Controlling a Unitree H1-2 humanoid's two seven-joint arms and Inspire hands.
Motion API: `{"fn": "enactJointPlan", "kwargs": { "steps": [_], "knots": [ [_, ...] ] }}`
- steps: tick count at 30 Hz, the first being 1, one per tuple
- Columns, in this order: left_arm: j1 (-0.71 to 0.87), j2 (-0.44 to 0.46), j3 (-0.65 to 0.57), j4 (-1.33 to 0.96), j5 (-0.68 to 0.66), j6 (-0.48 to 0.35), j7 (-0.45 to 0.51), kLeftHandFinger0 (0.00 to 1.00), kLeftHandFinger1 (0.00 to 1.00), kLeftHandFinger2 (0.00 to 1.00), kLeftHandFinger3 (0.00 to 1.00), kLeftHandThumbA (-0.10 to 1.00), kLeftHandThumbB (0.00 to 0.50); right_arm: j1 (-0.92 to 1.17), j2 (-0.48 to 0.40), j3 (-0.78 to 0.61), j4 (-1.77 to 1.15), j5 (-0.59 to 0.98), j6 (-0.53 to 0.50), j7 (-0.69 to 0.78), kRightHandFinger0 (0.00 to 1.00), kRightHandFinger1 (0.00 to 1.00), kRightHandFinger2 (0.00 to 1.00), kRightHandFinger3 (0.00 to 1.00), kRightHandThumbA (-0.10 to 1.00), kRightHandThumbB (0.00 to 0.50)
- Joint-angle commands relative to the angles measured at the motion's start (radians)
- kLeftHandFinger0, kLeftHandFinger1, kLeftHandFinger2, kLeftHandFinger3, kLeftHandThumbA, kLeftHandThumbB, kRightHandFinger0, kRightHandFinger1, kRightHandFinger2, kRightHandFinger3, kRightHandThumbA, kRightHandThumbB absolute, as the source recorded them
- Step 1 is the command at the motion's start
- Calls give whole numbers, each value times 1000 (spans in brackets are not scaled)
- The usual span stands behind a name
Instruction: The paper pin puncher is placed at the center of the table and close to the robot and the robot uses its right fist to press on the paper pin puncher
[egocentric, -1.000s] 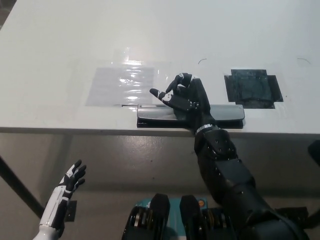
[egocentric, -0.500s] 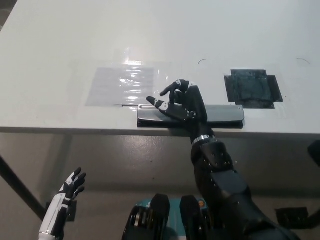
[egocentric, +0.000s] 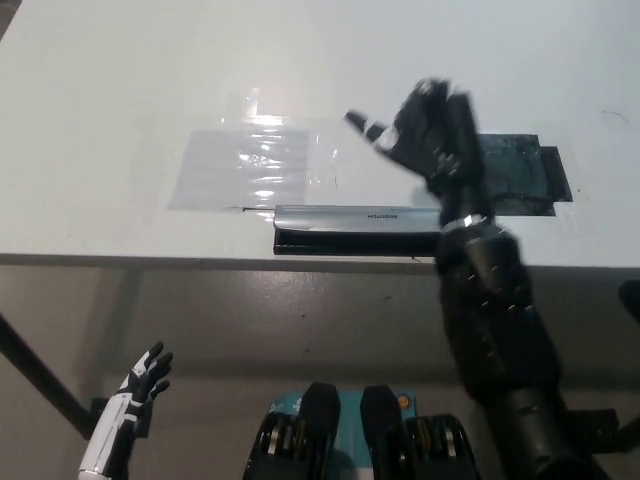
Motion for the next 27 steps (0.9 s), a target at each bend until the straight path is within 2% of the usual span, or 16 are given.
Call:
{"fn": "enactJointPlan", "kwargs": {
  "steps": [1, 5, 9, 10, 11, 12, 13, 15, 17, 18, 19, 21, 23, 25, 26, 27],
  "knots": [
    [-22, 13, -2, -38, -4, -19, -10, 1000, 1000, 1000, 1000, 1000, 204, -237, -96, -30, -686, 191, 426, -23, 0, 0, 0, 0, 1000, 236],
    [-22, 15, -1, -46, -6, -5, -12, 1000, 1000, 1000, 1000, 1000, 218, -161, -148, -23, -859, 177, 487, -25, 0, 0, 0, 0, 1000, 216],
    [-23, 21, 0, -39, -10, -16, -17, 1000, 1000, 1000, 1000, 1000, 190, 27, -251, -57, -1083, 154, 494, -13, 0, 0, 0, 0, 1000, 218],
    [-27, 23, 1, -40, -11, -15, -17, 1000, 1000, 1000, 1000, 1000, 185, 58, -272, -68, -1116, 154, 494, -11, 89, 0, 0, 0, 1000, 224],
    [-28, 29, 4, -44, -11, -11, -19, 1000, 1000, 1000, 1000, 1000, 179, 139, -310, -95, -1194, 163, 492, -14, 10, 0, 0, 0, 1000, 212],
    [-27, 29, 5, -44, -10, -13, -17, 1000, 1000, 1000, 1000, 1000, 179, 189, -332, -113, -1242, 183, 493, -22, 2, 0, 0, 0, 1000, 214],
    [-33, 31, 6, -52, -14, 10, -20, 1000, 1000, 1000, 1000, 1000, 200, 291, -375, -155, -1304, 202, 469, -25, 0, 0, 0, 0, 1000, 213],
    [-36, 35, 6, -51, -10, 12, -19, 1000, 1000, 1000, 1000, 1000, 153, 440, -432, -186, -1336, 277, 372, -1, 0, 0, 0, 0, 1000, 216],
    [-43, 40, 9, -48, -14, 13, -22, 1000, 1000, 1000, 1000, 1000, 141, 583, -470, -194, -1351, 348, 304, 25, 0, 0, 0, 0, 1000, 238],
    [-49, 37, 8, -39, -12, 6, -19, 1000, 1000, 1000, 1000, 1000, 152, 713, -478, -201, -1345, 354, 236, 60, 0, 0, 0, 0, 1000, 215],
    [-51, 36, 8, -41, -12, 12, -19, 1000, 1000, 1000, 1000, 1000, 152, 795, -451, -197, -1324, 311, 145, 88, 0, 0, 0, 10, 1000, 156],
    [-54, 37, 7, -39, -9, 15, -20, 1000, 1000, 1000, 1000, 1000, 155, 871, -428, -185, -1285, 243, 47, 114, 0, 0, 0, 27, 1000, 122],
    [-58, 38, 5, -34, -1, 15, -19, 1000, 1000, 1000, 1000, 1000, 164, 987, -398, -148, -1232, 225, 16, 130, 0, 0, 0, 0, 1000, 186],
    [-65, 39, 6, -16, 2, -20, -14, 1000, 1000, 1000, 1000, 1000, 161, 1058, -357, -79, -1088, 219, -66, 166, 0, 0, 21, 1, 1000, 123],
    [-68, 40, 8, -13, 1, -20, -13, 1000, 1000, 1000, 1000, 1000, 167, 1066, -353, -61, -1058, 228, -57, 171, 4, 0, 8, 0, 1000, 135],
    [-68, 38, 8, -13, -2, -18, -13, 1000, 1000, 1000, 1000, 1000, 166, 1078, -339, -37, -995, 254, -35, 186, 100, 116, 115, 134, 1000, 137]
  ]
}}
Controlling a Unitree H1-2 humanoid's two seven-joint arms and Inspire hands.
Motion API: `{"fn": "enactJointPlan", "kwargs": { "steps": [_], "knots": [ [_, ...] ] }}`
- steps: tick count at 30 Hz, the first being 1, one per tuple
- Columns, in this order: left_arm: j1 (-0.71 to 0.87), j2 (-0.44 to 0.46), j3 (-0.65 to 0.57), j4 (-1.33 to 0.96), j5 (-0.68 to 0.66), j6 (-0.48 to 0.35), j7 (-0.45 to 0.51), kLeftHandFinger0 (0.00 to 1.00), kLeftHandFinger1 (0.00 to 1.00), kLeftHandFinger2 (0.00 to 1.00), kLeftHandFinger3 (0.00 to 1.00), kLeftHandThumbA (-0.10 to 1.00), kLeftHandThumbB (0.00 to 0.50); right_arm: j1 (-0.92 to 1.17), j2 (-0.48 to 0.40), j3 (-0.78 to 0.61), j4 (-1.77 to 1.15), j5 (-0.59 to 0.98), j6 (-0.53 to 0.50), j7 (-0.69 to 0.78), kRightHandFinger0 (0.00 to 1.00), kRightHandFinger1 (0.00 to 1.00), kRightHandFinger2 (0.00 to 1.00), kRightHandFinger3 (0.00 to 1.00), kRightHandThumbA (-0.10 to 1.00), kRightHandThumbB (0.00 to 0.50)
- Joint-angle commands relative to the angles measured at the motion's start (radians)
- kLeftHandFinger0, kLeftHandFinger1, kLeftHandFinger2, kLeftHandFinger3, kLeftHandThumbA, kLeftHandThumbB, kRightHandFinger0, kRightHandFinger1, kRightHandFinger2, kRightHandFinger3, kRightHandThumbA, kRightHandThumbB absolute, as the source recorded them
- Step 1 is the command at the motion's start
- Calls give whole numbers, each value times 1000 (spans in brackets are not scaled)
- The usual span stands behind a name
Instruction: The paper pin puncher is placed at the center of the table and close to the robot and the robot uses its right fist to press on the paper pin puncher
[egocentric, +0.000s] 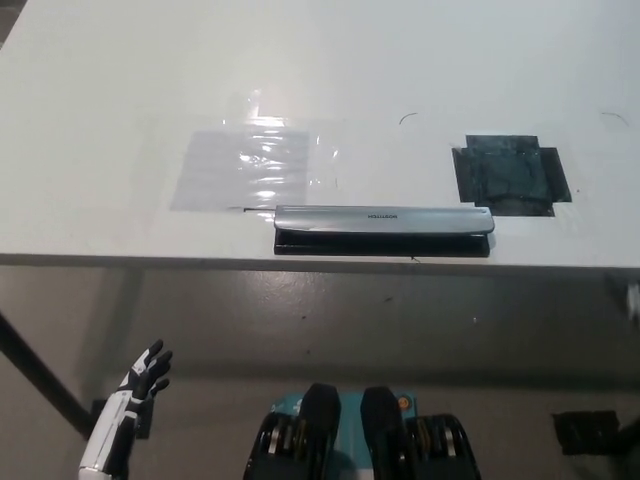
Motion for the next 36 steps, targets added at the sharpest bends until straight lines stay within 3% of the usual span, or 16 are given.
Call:
{"fn": "enactJointPlan", "kwargs": {
  "steps": [1, 2, 3, 4, 5, 6, 7, 9, 10, 12, 17, 23, 26, 29, 34, 36],
  "knots": [
    [-54, 36, 8, -17, -4, -24, -14, 1000, 1000, 1000, 1000, 1000, 166, 284, -12, 66, -72, 180, -194, 174, 89, 89, 102, 130, 1000, 136],
    [-52, 35, 8, -21, -13, -20, -19, 1000, 1000, 1000, 1000, 1000, 163, 280, -5, 82, -5, 186, -192, 194, 259, 287, 307, 341, 1000, 128],
    [-54, 33, 8, -16, -14, -22, -17, 1000, 1000, 1000, 1000, 1000, 172, 273, 28, 93, 69, 111, -153, 157, 606, 639, 678, 685, 1000, 191],
    [-55, 33, 7, -14, -15, -23, -17, 1000, 1000, 1000, 1000, 1000, 183, 271, 46, 117, 98, 54, -87, 127, 864, 904, 1000, 987, 1000, 260],
    [-55, 33, 6, -12, -17, -30, -18, 1000, 1000, 1000, 1000, 1000, 177, 271, 57, 141, 109, 34, -33, 117, 1000, 1000, 1000, 1000, 1000, 301],
    [-57, 35, 5, -6, -20, -38, -20, 1000, 1000, 1000, 1000, 1000, 176, 257, 85, 176, 150, 47, 25, 116, 1000, 1000, 1000, 1000, 1000, 254],
    [-60, 35, 4, -5, -19, -35, -19, 1000, 1000, 1000, 1000, 1000, 181, 247, 92, 185, 173, 40, 31, 113, 1000, 1000, 1000, 1000, 1000, 251],
    [-62, 33, 2, -8, -22, -20, -19, 1000, 1000, 1000, 1000, 1000, 195, 212, 124, 209, 259, -31, 71, 75, 1000, 1000, 1000, 1000, 1000, 317],
    [-57, 29, 1, -12, -29, -13, -22, 1000, 1000, 1000, 1000, 1000, 194, 210, 131, 211, 277, -40, 81, 66, 1000, 1000, 1000, 1000, 1000, 324],
    [-56, 27, 1, -9, -33, -23, -19, 1000, 1000, 1000, 1000, 1000, 186, 184, 138, 212, 346, -37, 62, 79, 1000, 1000, 1000, 1000, 1000, 343],
    [-56, 29, 8, -33, -40, 51, -19, 1000, 1000, 1000, 1000, 1000, 239, 157, 107, 217, 387, -92, 4, 98, 1000, 1000, 1000, 1000, 1000, 367],
    [-45, 31, -1, -47, -68, 101, -49, 1000, 1000, 1000, 1000, 1000, 222, 146, 99, 197, 424, -89, -21, 95, 1000, 1000, 1000, 1000, 1000, 419],
    [-33, 35, -6, -61, -59, 142, -53, 1000, 1000, 1000, 1000, 1000, 258, 151, 100, 198, 431, -112, -38, 90, 1000, 1000, 1000, 1000, 1000, 412],
    [-9, 34, -7, -85, -58, 181, -53, 1000, 1000, 1000, 1000, 1000, 244, 162, 99, 197, 434, -109, -39, 95, 1000, 1000, 1000, 1000, 1000, 430],
    [34, 34, -7, -98, -64, 169, -61, 1000, 1000, 1000, 1000, 1000, 201, 173, 93, 194, 430, -103, -34, 106, 1000, 1000, 1000, 1000, 1000, 406],
    [37, 34, -4, -96, -65, 168, -58, 1000, 1000, 1000, 1000, 1000, 225, 177, 93, 198, 428, -114, -42, 105, 1000, 1000, 1000, 1000, 1000, 405]
  ]
}}
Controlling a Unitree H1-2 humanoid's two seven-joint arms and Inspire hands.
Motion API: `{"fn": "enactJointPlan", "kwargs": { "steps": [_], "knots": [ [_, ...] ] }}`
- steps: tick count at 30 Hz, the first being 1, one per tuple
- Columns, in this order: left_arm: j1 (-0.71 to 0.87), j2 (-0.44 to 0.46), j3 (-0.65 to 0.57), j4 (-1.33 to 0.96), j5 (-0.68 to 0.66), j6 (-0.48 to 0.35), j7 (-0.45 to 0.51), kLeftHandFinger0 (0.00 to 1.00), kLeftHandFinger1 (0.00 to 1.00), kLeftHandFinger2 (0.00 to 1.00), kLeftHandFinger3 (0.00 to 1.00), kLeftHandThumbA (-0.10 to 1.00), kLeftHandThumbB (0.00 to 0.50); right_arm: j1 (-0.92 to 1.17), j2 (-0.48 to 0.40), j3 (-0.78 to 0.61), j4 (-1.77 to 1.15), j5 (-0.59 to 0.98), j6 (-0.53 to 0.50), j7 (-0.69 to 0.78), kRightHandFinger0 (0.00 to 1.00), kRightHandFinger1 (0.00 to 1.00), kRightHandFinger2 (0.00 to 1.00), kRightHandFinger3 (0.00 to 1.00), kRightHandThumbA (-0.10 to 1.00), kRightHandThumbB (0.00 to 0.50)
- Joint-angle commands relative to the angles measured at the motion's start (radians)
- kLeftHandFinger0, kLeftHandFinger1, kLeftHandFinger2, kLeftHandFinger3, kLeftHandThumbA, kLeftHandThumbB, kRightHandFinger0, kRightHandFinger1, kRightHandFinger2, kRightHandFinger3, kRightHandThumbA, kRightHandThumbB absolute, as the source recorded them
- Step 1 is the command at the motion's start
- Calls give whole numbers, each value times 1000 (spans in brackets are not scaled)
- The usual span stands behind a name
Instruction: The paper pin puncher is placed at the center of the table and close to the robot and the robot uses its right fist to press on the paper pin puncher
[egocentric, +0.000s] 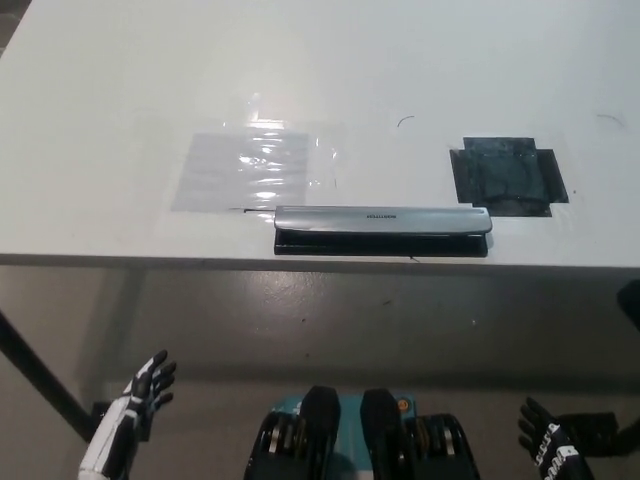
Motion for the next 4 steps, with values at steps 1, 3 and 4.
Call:
{"fn": "enactJointPlan", "kwargs": {
  "steps": [1, 3, 4],
  "knots": [
    [4, 16, 6, -38, -18, 14, -19, 1000, 1000, 1000, 1000, 1000, 251, 9, -13, -9, -13, -24, -53, 20, 1000, 1000, 1000, 1000, 1000, 407],
    [6, 19, 6, -44, -16, 19, -19, 1000, 1000, 1000, 1000, 1000, 242, 7, -10, -11, -8, -24, -59, 20, 1000, 1000, 1000, 1000, 1000, 417],
    [6, 19, 6, -44, -16, 19, -19, 1000, 1000, 1000, 1000, 1000, 242, 7, -10, -11, -8, -24, -59, 20, 1000, 1000, 1000, 1000, 1000, 417]
  ]
}}
